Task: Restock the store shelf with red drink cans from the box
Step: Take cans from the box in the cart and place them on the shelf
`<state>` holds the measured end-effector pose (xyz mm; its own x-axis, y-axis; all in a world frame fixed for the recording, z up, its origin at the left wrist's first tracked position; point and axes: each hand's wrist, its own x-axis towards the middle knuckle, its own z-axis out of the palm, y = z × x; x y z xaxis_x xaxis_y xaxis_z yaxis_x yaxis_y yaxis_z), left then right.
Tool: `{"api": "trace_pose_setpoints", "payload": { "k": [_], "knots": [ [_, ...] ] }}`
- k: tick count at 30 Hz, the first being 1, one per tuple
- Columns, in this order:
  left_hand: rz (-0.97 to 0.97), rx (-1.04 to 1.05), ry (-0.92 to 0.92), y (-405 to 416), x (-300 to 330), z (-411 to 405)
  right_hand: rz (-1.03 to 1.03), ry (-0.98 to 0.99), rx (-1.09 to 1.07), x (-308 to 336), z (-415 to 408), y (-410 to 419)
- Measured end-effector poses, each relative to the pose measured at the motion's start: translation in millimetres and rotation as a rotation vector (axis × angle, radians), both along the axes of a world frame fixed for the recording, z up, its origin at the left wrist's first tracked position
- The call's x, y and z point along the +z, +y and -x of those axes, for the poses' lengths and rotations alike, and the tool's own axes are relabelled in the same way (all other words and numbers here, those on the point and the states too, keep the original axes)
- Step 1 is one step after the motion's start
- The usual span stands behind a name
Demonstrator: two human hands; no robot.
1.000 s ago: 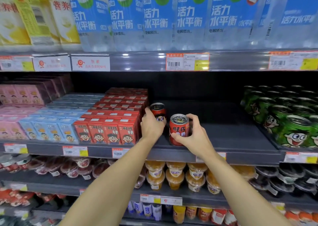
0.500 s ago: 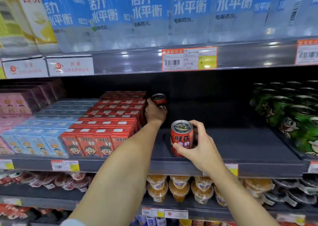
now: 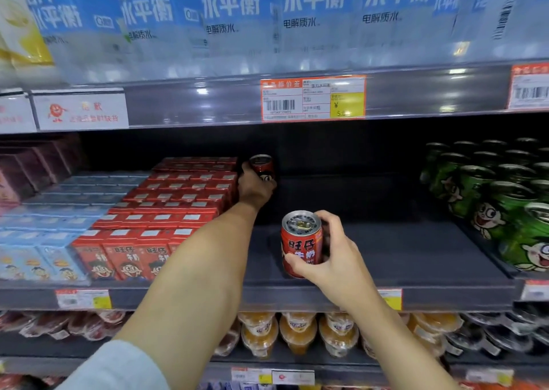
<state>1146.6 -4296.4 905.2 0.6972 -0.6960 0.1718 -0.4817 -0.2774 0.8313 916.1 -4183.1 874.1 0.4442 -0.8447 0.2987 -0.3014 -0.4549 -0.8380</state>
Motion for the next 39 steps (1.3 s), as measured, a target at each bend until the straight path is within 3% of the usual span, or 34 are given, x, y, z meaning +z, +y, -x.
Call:
{"api": "trace_pose_setpoints", "payload": {
  "k": [12, 18, 23, 30, 39],
  "knots": [
    [-0.039, -0.007, -0.001, -7, 0, -4, 0.012, 0.004, -0.011, -2, -1, -2],
    [-0.227, -0.023, -0.006, -2, 5, 5, 0.017, 0.010, -0.024, -1, -3, -1],
    [-0.419, -0.110, -0.127, 23, 16, 14, -0.001, 0.011, -0.028, 0, -4, 1],
    [-0.730, -0.292, -0.540, 89, 10, 36, 0.003, 0.017, -0.029, 3, -2, 2],
    [-0.588, -0.343, -0.503, 171, -14, 56, 0.027, 0.017, -0.057, 6, -4, 10]
  ]
}}
